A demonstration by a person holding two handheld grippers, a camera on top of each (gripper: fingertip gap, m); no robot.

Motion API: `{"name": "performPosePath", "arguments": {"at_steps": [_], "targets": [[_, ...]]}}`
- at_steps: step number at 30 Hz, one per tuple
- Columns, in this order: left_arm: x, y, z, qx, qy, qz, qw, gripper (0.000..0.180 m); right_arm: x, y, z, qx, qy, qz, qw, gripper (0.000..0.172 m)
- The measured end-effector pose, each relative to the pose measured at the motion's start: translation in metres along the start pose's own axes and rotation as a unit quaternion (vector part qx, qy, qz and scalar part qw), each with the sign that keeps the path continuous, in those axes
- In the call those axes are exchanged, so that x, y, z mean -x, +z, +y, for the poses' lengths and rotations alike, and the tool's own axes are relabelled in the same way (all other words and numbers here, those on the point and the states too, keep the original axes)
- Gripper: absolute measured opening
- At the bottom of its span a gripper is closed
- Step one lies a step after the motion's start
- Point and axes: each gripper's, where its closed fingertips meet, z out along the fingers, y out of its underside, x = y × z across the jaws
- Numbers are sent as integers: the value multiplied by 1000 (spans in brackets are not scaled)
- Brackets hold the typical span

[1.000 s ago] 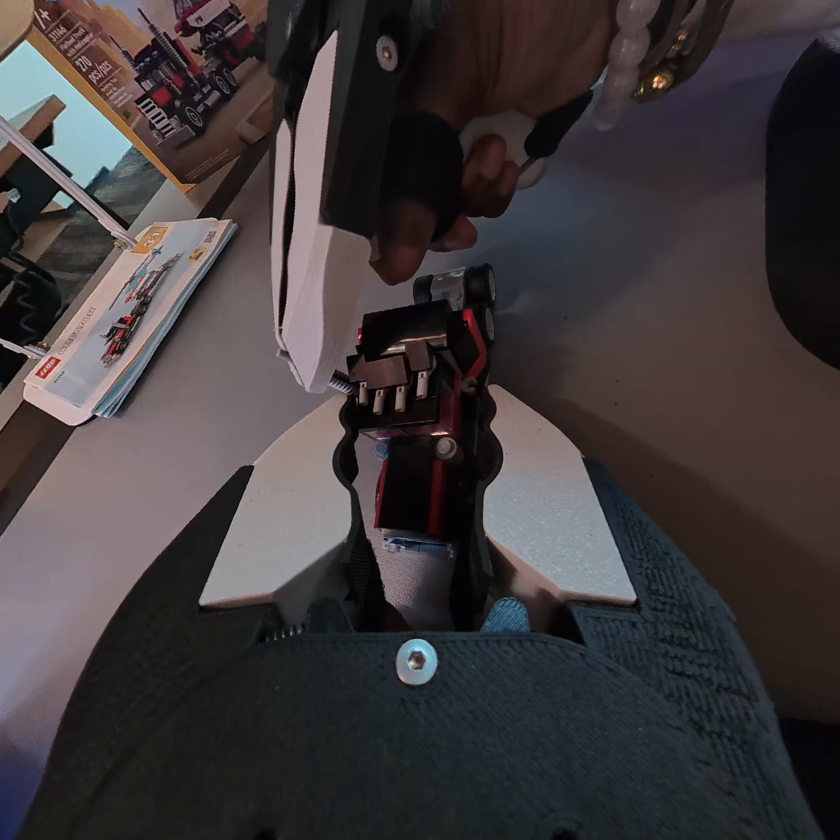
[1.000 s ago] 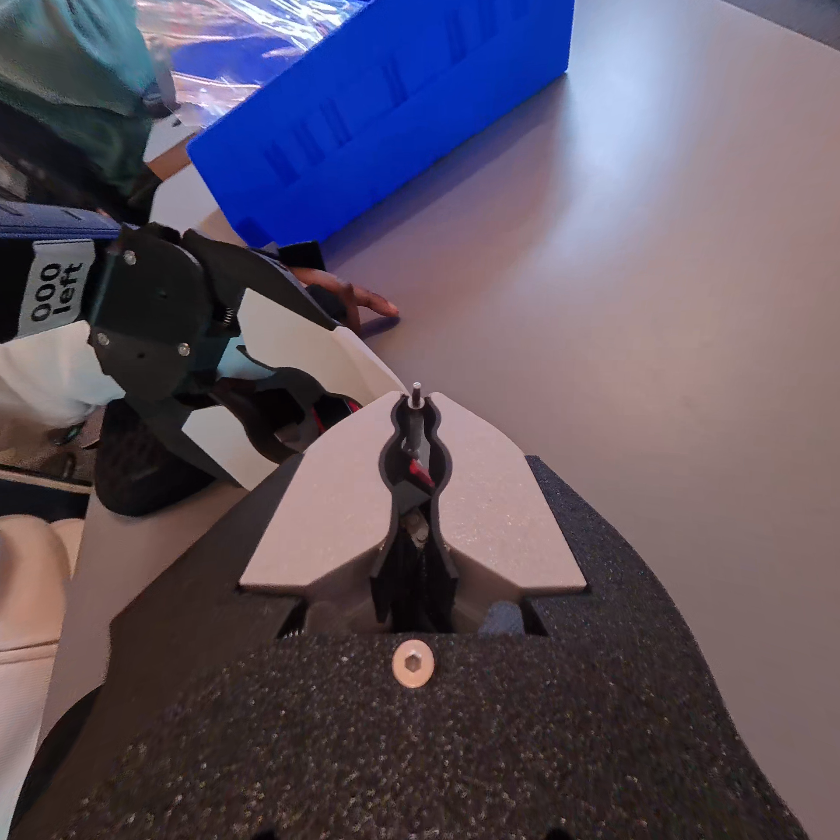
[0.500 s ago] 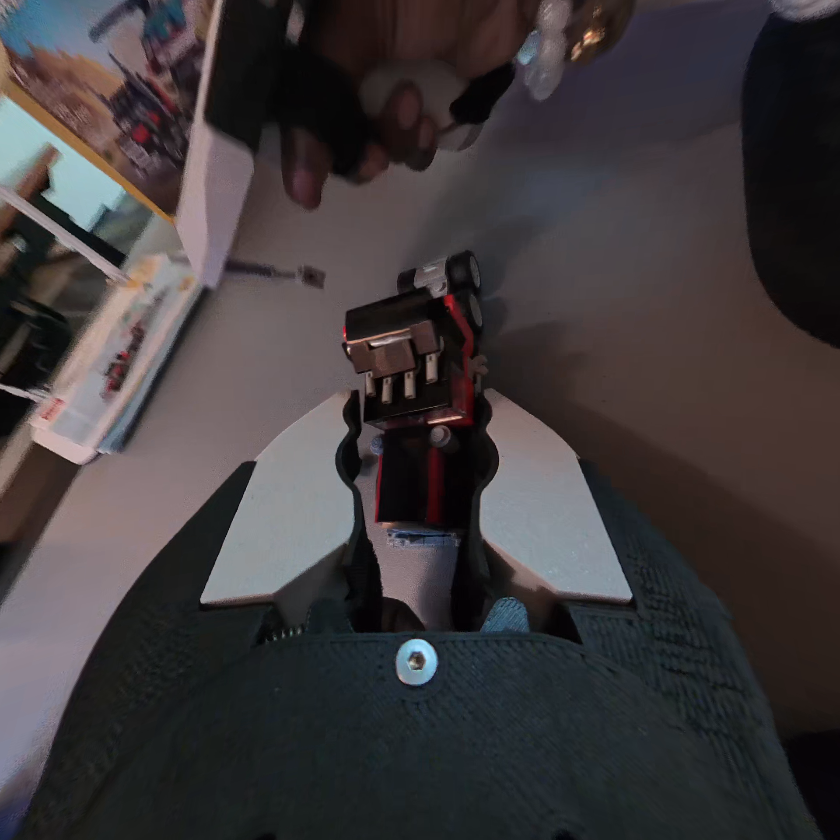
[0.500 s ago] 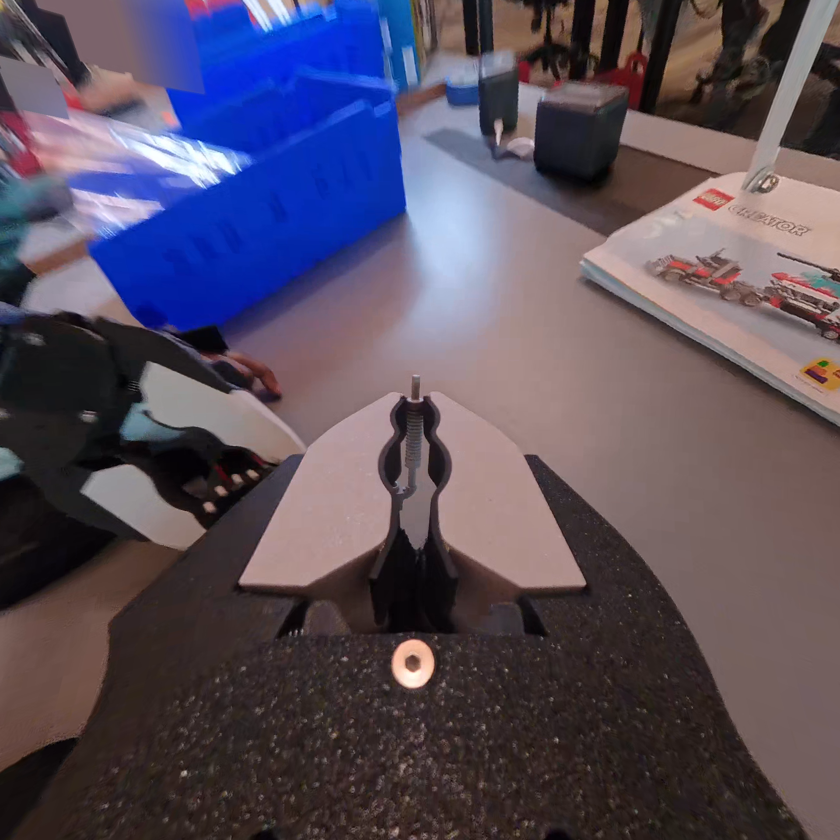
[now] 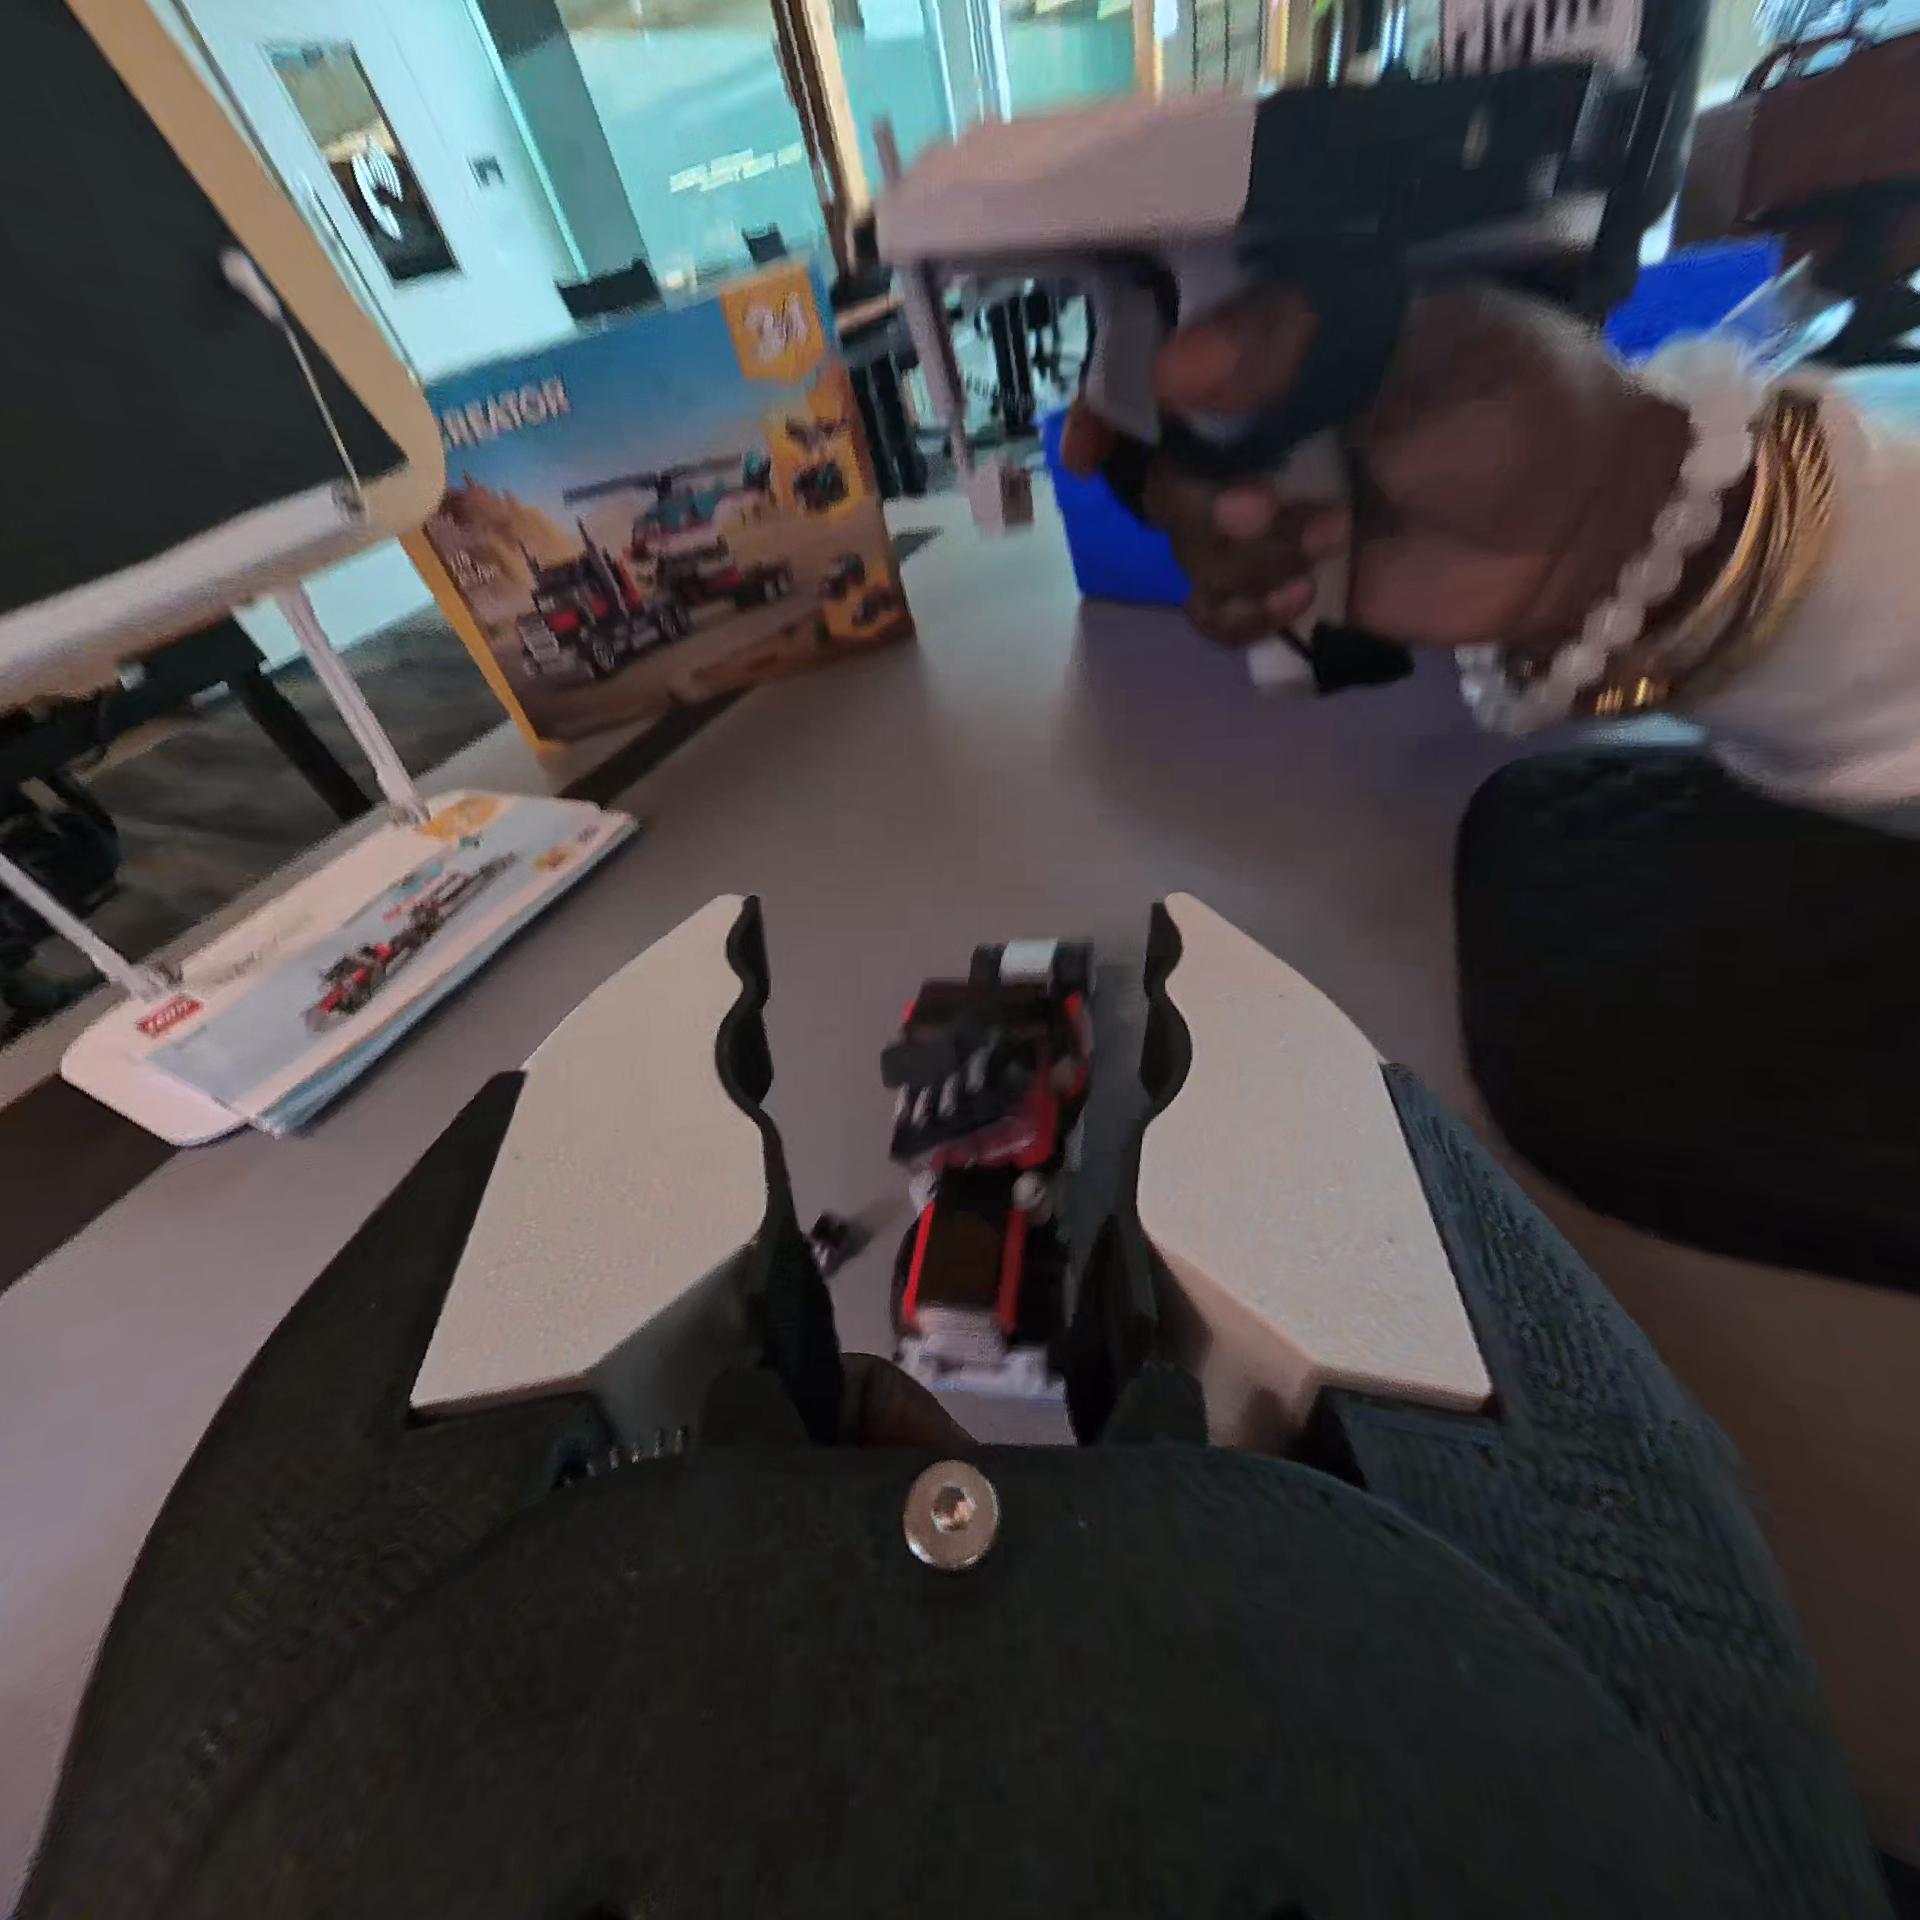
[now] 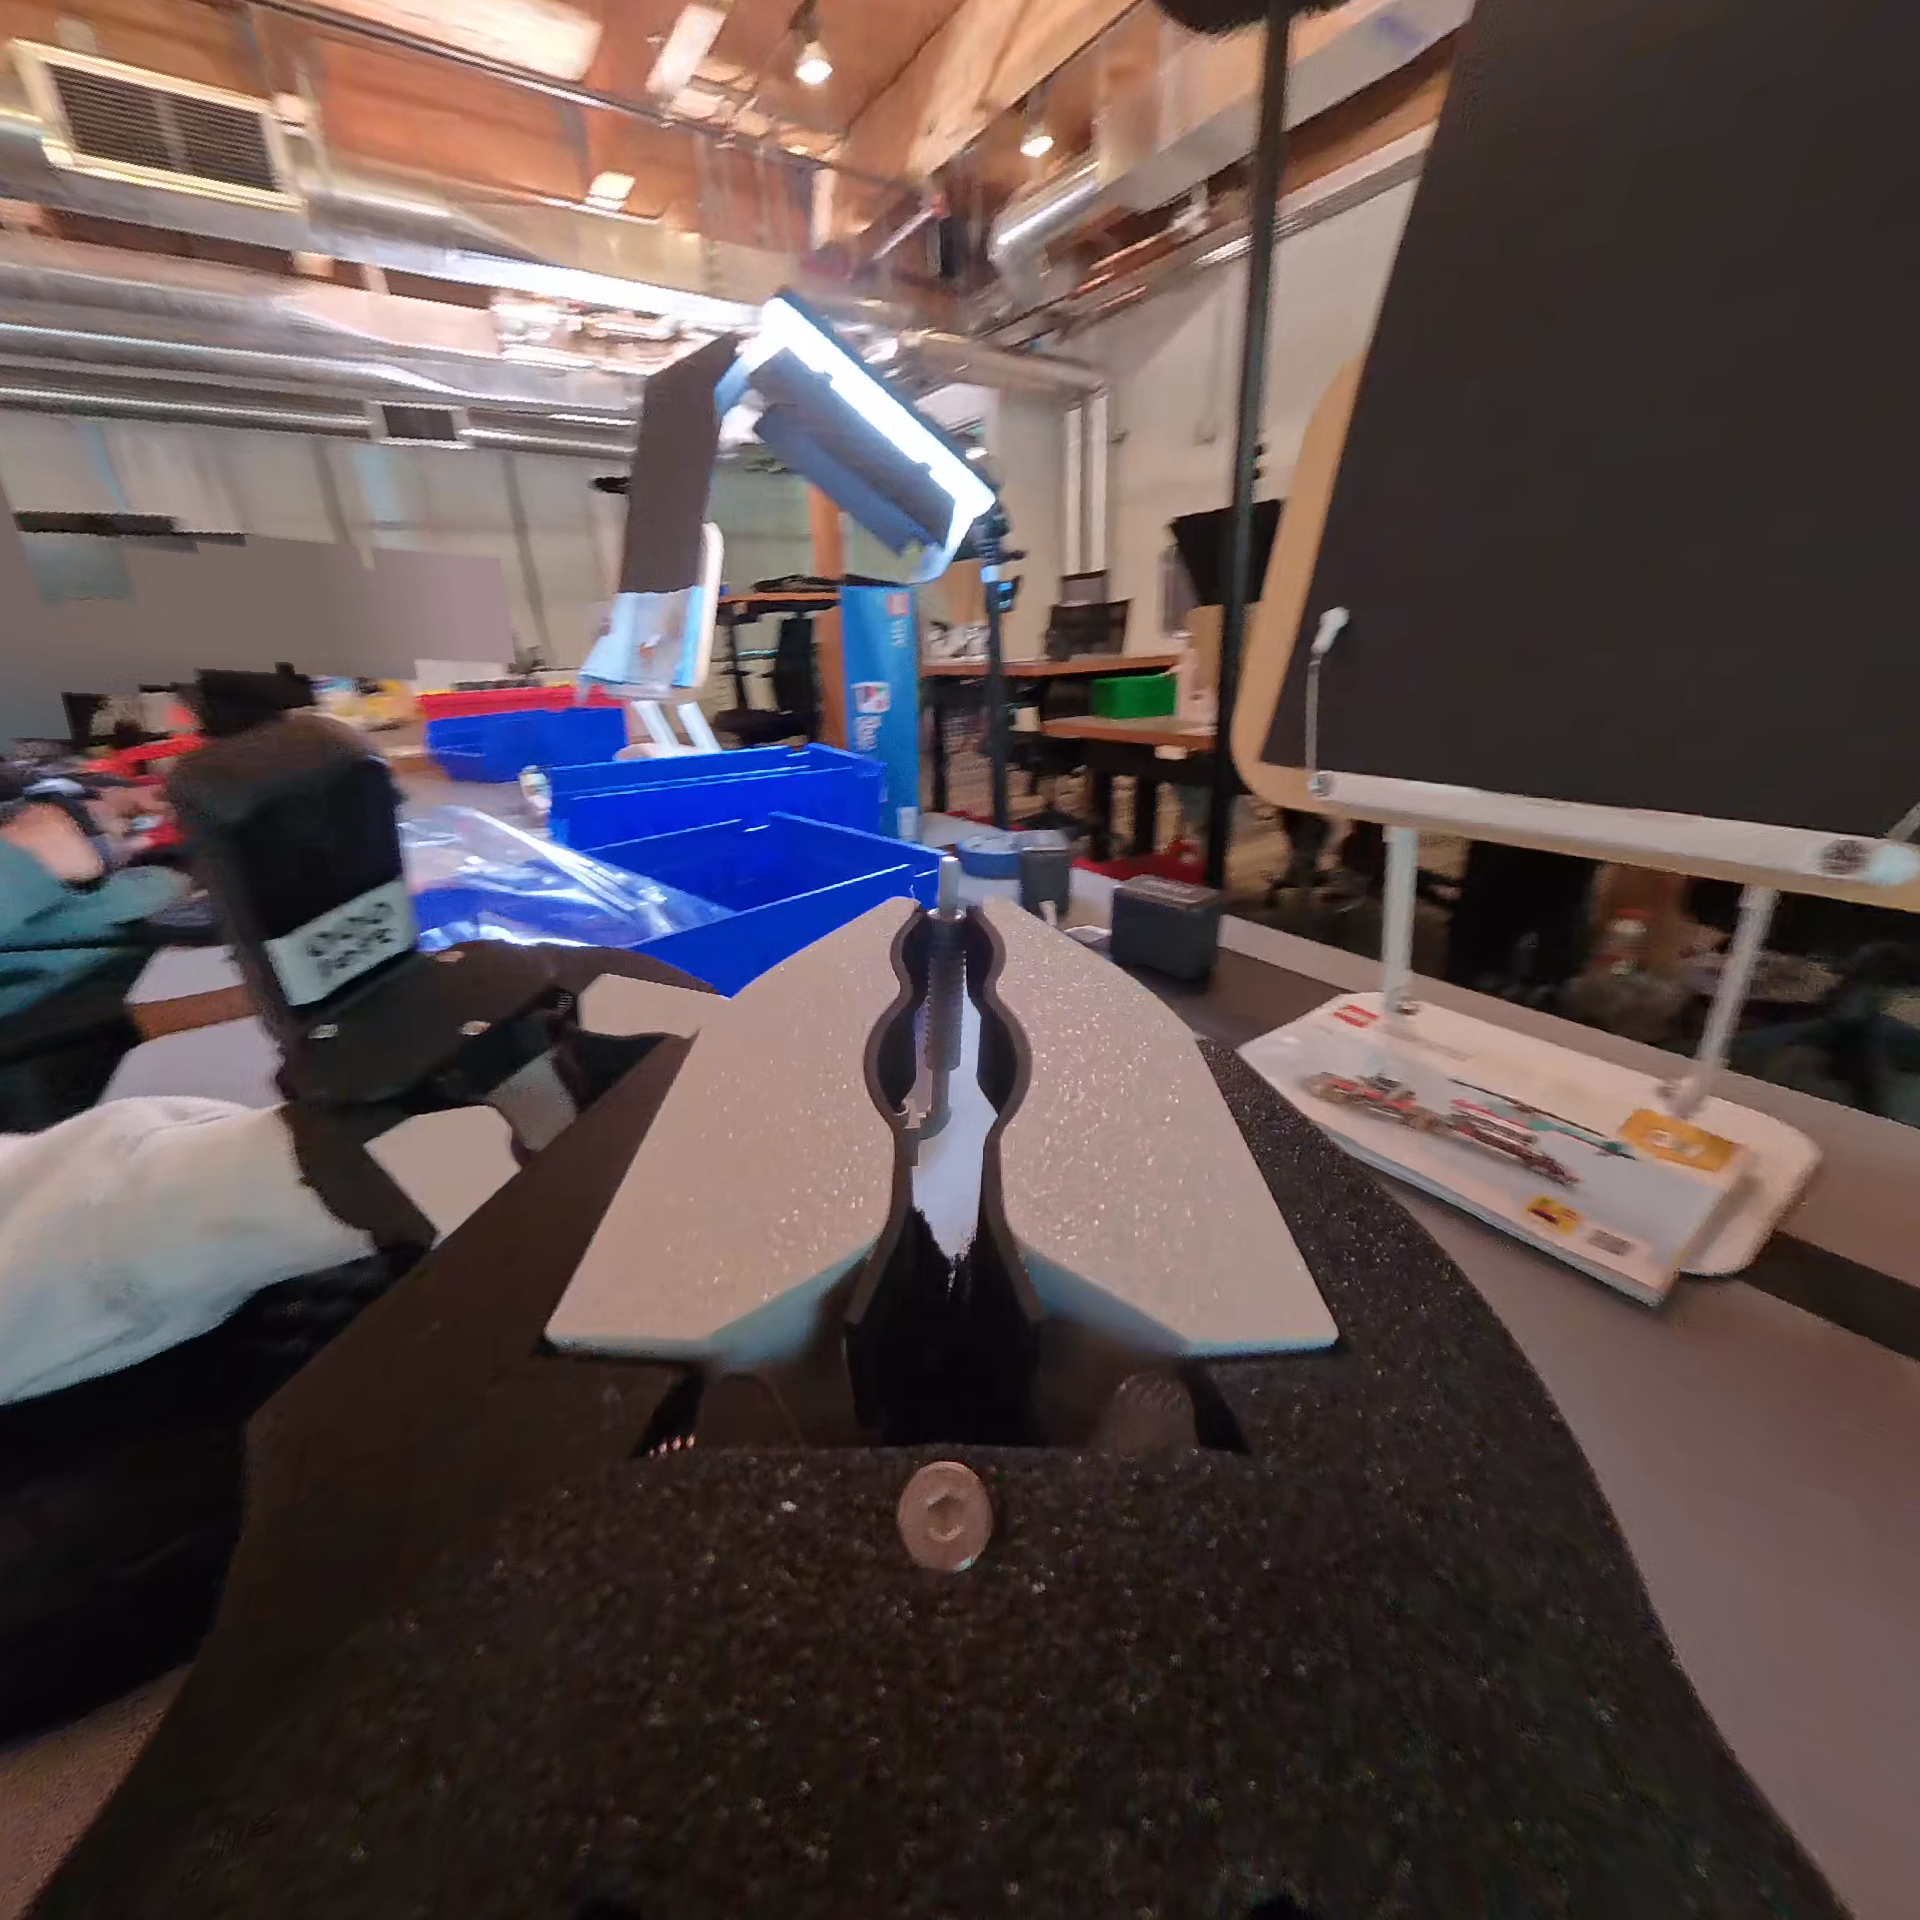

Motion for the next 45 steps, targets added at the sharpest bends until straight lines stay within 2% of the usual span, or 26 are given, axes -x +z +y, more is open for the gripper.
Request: {"name": "performPosePath", "arguments": {"at_steps": [2, 4, 10, 14, 16, 21, 23, 25, 26, 27, 29, 31, 35, 37, 39, 41, 43, 45], "targets": [[-12, -1, -26, -31, 6, -14, 999, 58, 8, -10, -4, -8, -16, 39, 999, 6], [-21, 1, -44, -31, 12, -61, 998, 40, 17, -19, -5, -17, -31, 76, 997, 6], [-54, 24, -53, 1, 72, -119, 990, 33, 40, -39, -6, -38, -53, 134, 989, 6], [-65, 27, -57, -14, 73, -123, 990, 24, 48, -45, 0, -32, -45, 133, 990, 6], [-68, 25, -58, -21, 73, -124, 989, 10, 50, -49, 2, -33, -41, 132, 990, 6], [-81, 20, -57, -32, 53, -80, 995, 8, 55, -63, 6, -22, -22, 114, 993, 6], [-86, 18, -53, -22, 73, -72, 994, 8, 60, -67, 11, 2, -14, 91, 996, 7], [-94, 17, -52, -16, 112, -65, 991, 8, 63, -68, 22, 43, -3, 72, 996, 18], [-101, 18, -53, -15, 126, -53, 991, 8, 68, -69, 28, 64, -3, 52, 997, 6], [-108, 19, -52, -13, 132, -44, 990, 8, 73, -71, 27, 64, -3, 35, 997, 3], [-120, 17, -55, -27, 128, -23, 991, 8, 82, -80, 26, 63, 25, 7, 998, 2], [-137, 13, -60, -61, 68, 25, 996, 8, 91, -92, 25, 54, 104, -35, 993, 3], [-163, 5, -77, -140, -24, 75, 987, 7, 101, -112, 18, -30, 281, -79, 956, 4], [-167, 1, -86, -180, -64, 85, 978, 7, 102, -116, 18, -64, 319, -69, 943, 5], [-169, -1, -88, -204, -81, 82, 972, 7, 104, -118, 17, -71, 302, -46, 950, 5], [-168, 3, -79, -178, -102, 79, 975, 8, 99, -121, 21, -31, 213, 5, 977, 4], [-172, 16, -54, -76, -81, 97, 989, 9, 96, -126, 43, 80, 76, 47, 993, 1], [-179, 22, -27, 44, -79, 124, 988, 10, 89, -137, 69, 182, -29, 82, 979, 1]]}}
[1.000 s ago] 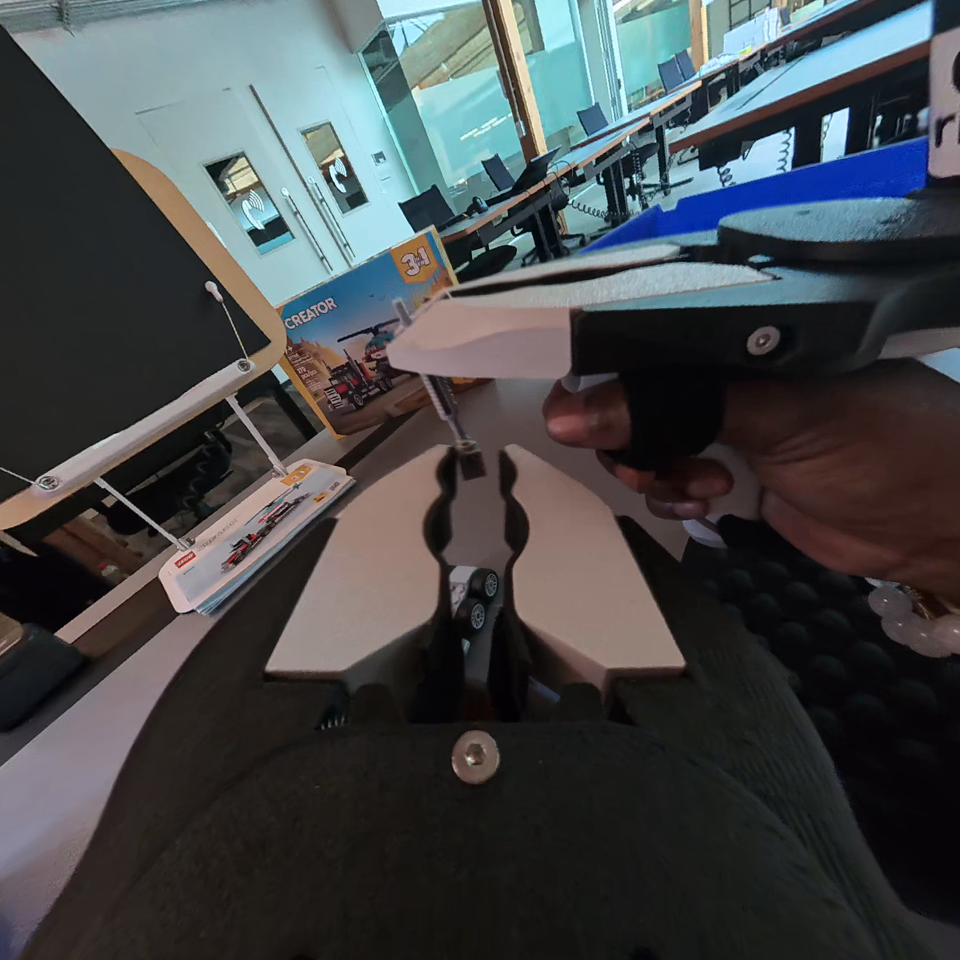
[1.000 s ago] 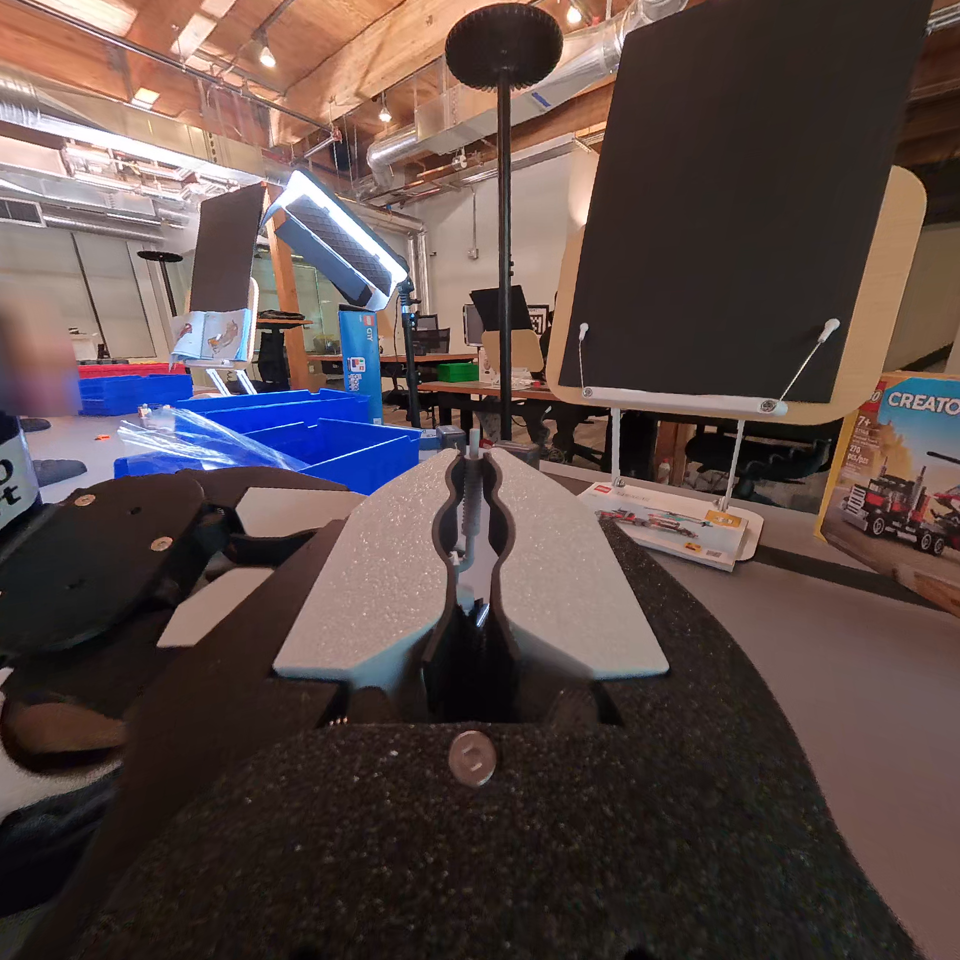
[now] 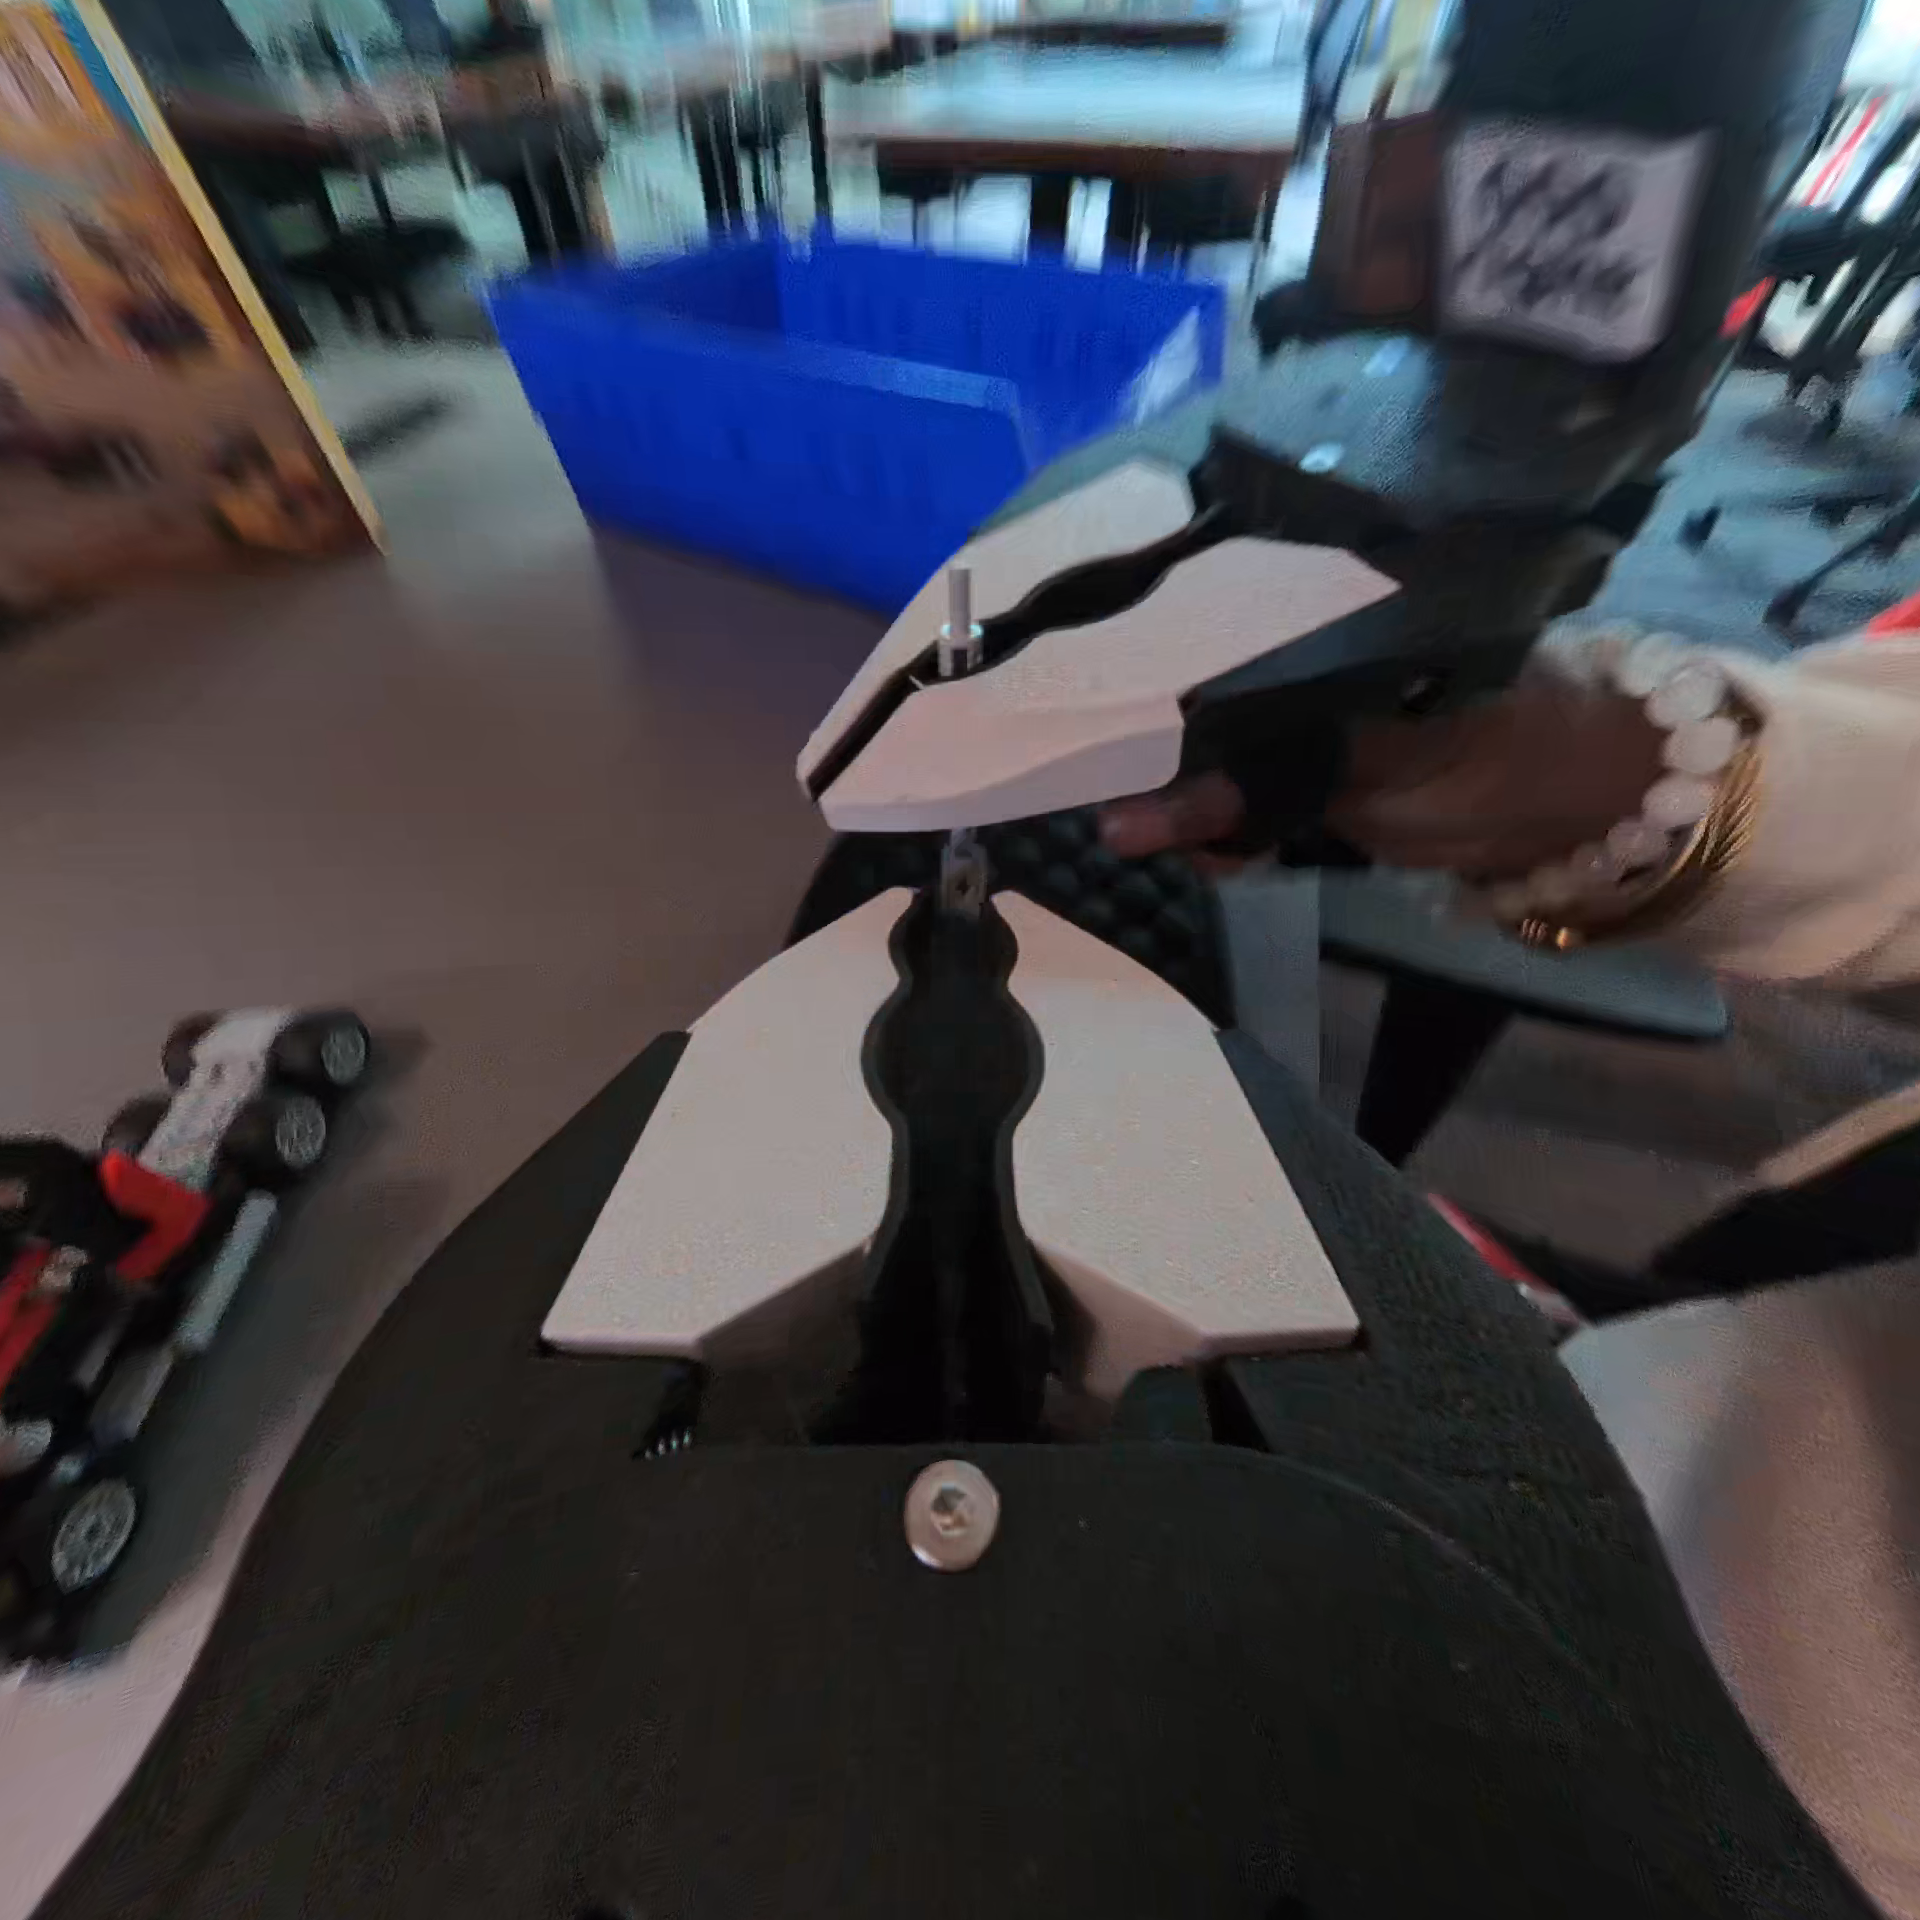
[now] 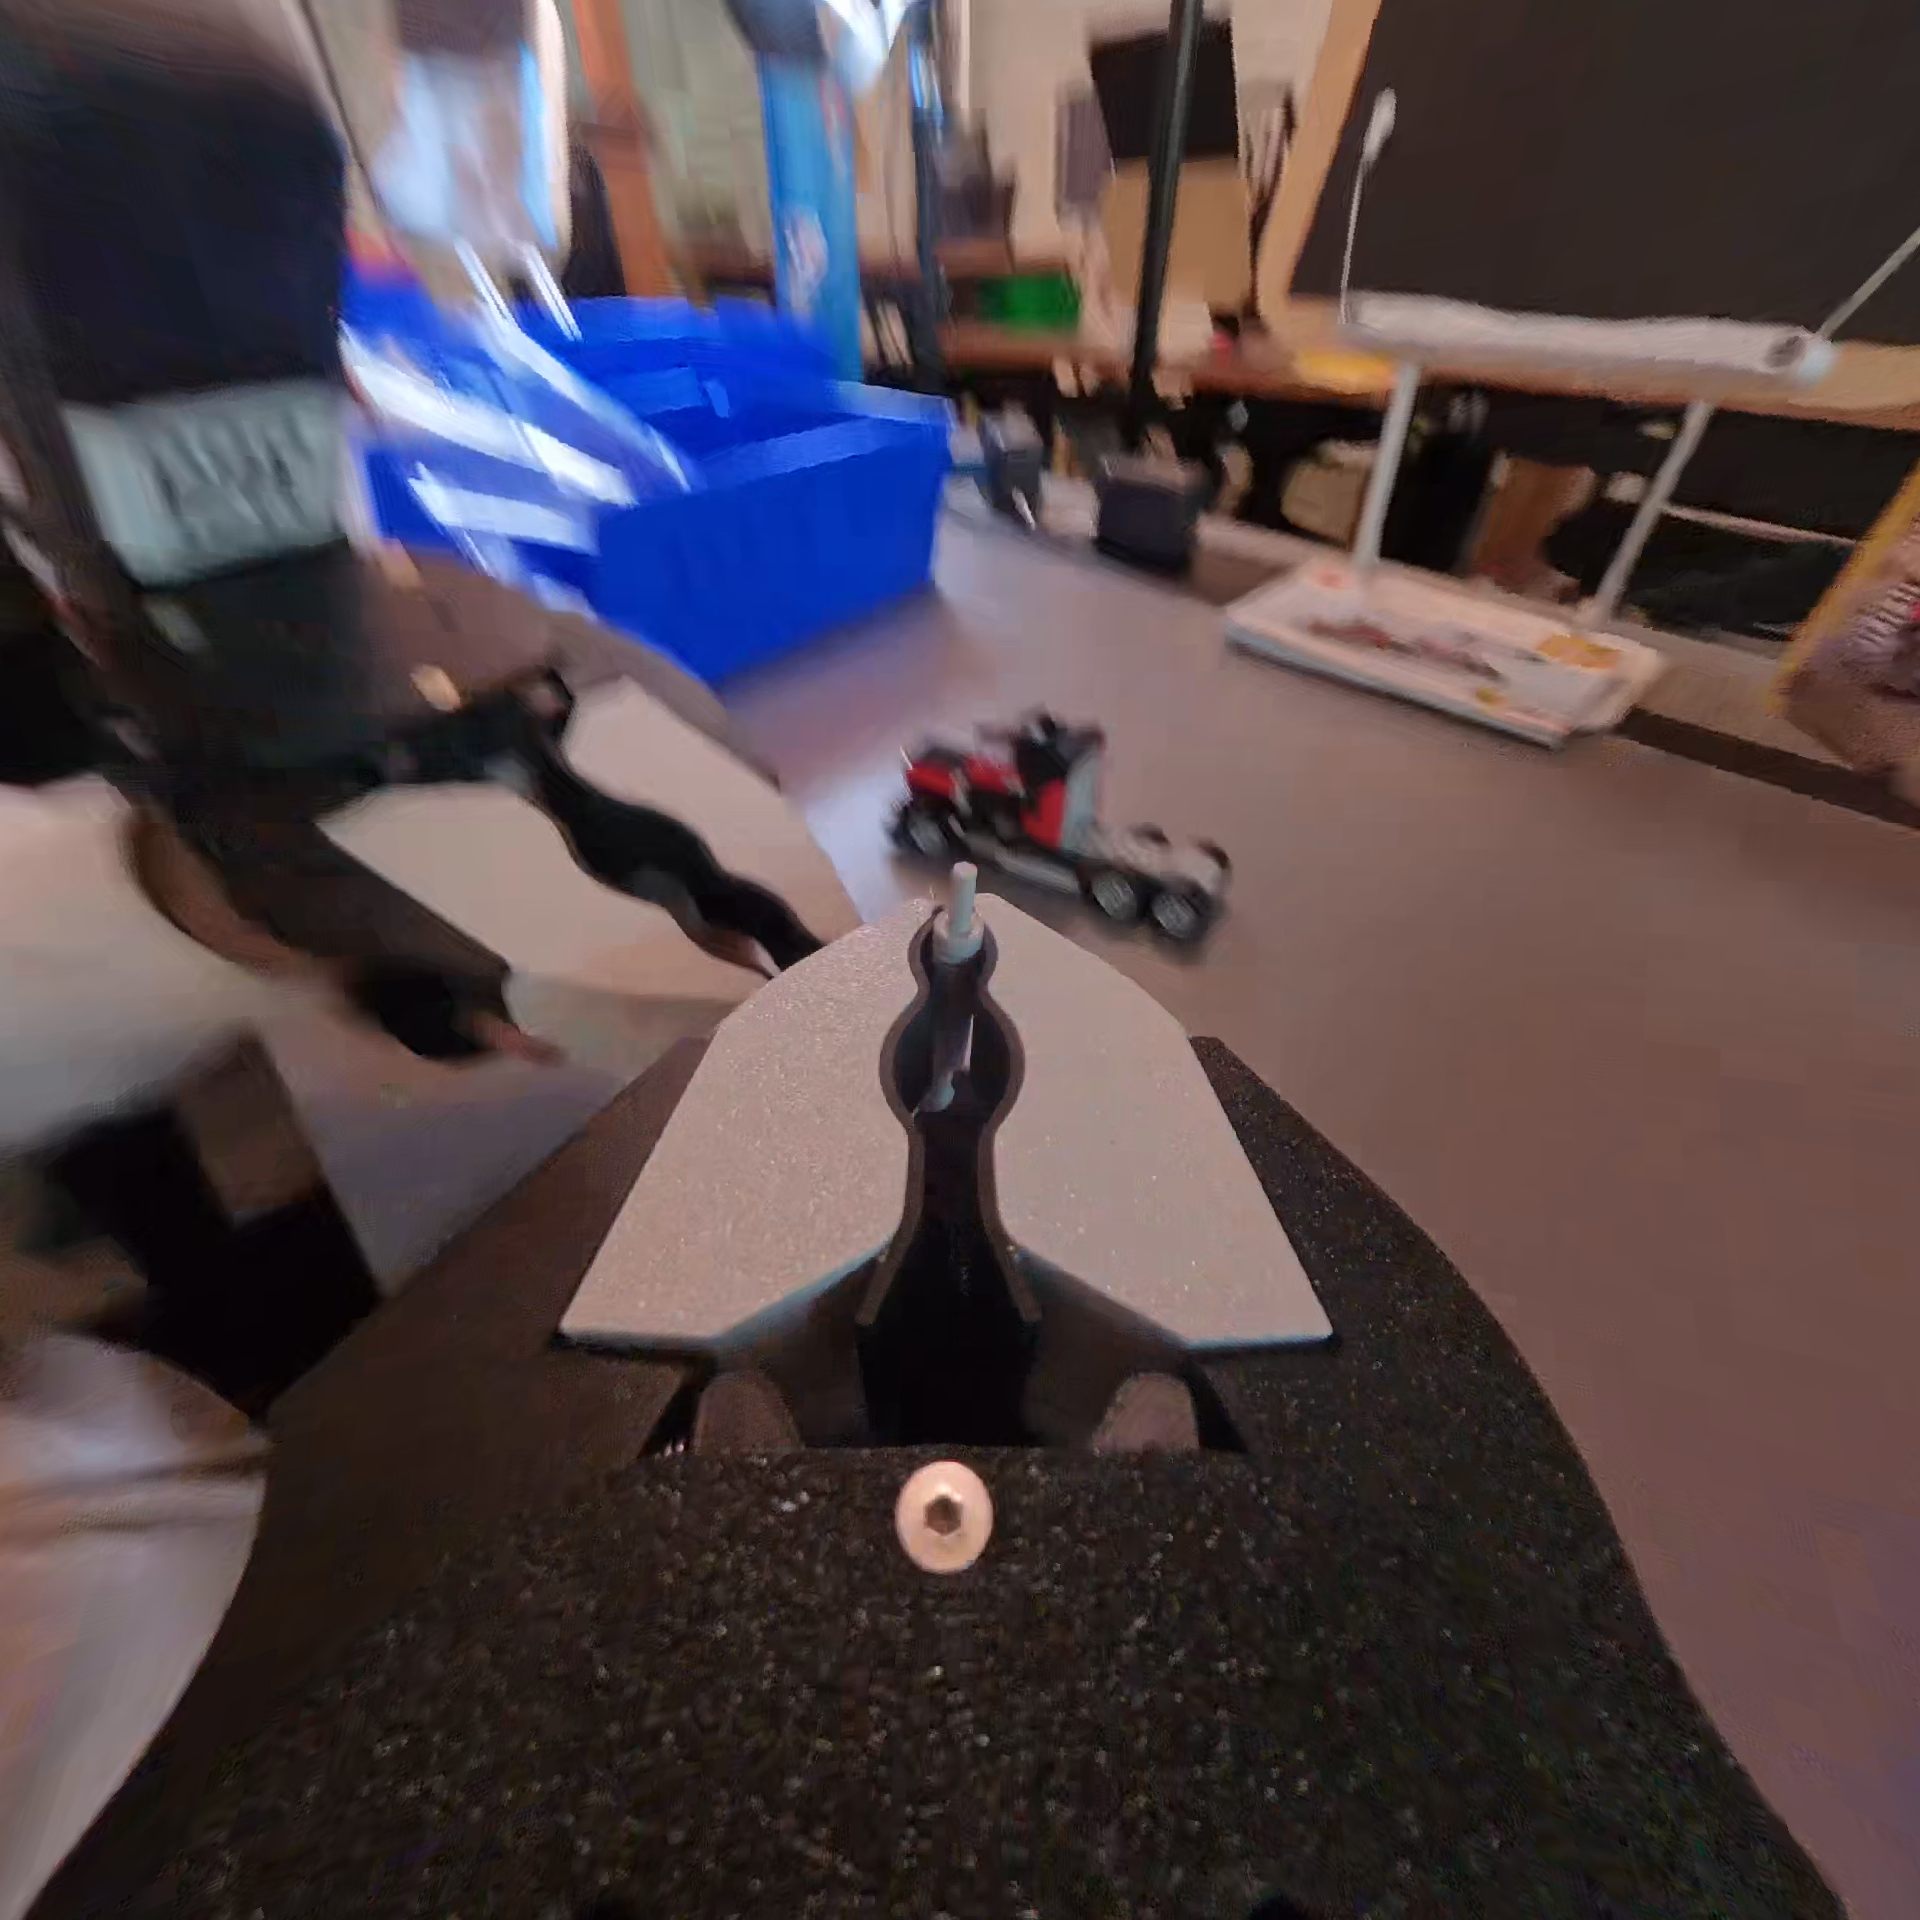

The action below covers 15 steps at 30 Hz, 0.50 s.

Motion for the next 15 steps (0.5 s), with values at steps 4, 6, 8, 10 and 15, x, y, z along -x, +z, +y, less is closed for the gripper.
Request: {"name": "performPosePath", "arguments": {"at_steps": [4, 6, 8, 10, 15], "targets": [[-1, 5, 24, 79, 72, -30, 994, 17, -16, -7, 42, 92, 17, 29, 995, 1], [-5, 12, 31, 81, 125, -48, 988, 13, -23, -8, 58, 123, 44, 37, 991, 1], [-7, 19, 35, 79, 159, -72, 981, 13, -25, -8, 64, 131, 81, 28, 988, 2], [-11, 29, 37, 79, 148, -71, 983, 18, -24, -9, 67, 144, 97, 21, 985, 2], [-10, 45, 41, 102, 54, -43, 992, 17, -26, -11, 69, 125, 136, 22, 983, 2]]}}
